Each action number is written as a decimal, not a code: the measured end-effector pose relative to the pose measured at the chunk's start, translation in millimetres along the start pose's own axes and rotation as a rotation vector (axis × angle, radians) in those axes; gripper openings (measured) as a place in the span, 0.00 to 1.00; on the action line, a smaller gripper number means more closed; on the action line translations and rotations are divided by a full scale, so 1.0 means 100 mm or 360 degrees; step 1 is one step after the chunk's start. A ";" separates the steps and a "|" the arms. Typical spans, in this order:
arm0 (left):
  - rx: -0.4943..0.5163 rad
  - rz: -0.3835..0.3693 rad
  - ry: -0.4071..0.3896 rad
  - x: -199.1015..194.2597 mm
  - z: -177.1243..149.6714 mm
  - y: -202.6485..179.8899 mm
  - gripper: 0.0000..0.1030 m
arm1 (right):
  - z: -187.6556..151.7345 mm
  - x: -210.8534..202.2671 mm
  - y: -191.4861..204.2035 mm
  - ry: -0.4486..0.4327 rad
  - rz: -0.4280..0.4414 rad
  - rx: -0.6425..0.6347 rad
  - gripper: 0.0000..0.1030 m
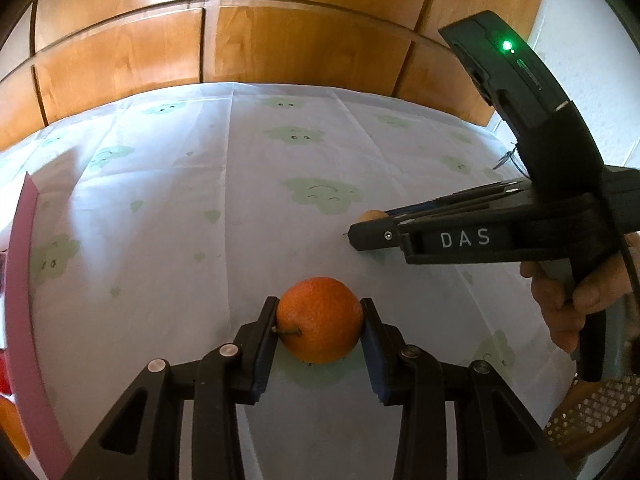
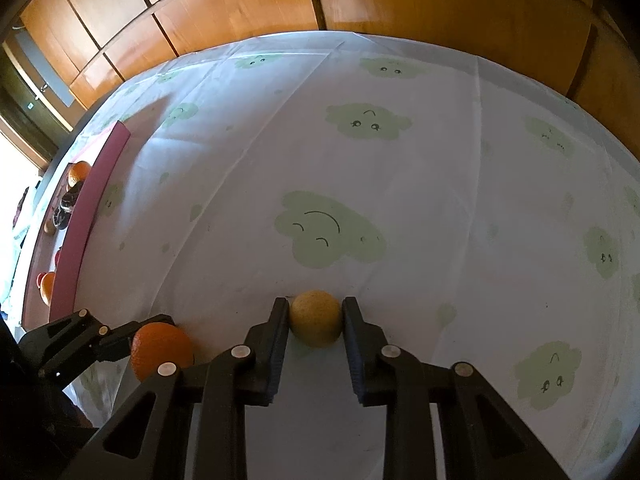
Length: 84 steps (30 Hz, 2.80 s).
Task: Organize fruits
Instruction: 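Lift the orange with the left tool while the right tool grasps the round yellow fruit, then carry the orange into the tray with the left tool and open it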
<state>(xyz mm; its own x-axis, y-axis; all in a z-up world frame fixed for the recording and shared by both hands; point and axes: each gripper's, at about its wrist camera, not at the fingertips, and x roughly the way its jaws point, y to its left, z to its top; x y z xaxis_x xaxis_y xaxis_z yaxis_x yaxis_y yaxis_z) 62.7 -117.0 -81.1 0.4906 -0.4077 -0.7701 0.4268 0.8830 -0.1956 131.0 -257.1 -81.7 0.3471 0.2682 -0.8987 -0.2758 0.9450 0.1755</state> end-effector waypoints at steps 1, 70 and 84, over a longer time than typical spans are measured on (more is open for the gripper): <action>-0.0009 0.0011 0.0003 -0.02 0.00 0.00 0.38 | 0.00 0.00 -0.01 0.0003 -0.0008 -0.0018 0.26; -0.1002 0.0664 -0.0142 -1.46 -0.59 2.45 0.38 | -0.06 0.03 0.21 -0.0067 -0.0186 -0.0189 0.26; -0.0873 0.0798 -0.0135 -1.39 -0.59 2.34 0.46 | -0.07 0.03 0.23 -0.0071 -0.0203 -0.0197 0.26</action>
<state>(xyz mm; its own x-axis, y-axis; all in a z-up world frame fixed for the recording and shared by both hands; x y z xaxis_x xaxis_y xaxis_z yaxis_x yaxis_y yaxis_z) 49.4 160.4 -55.9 0.5933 0.0772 -0.8013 -0.2928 0.9479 -0.1255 119.6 -235.9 -83.3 0.4249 0.1581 -0.8913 -0.3341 0.9425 0.0080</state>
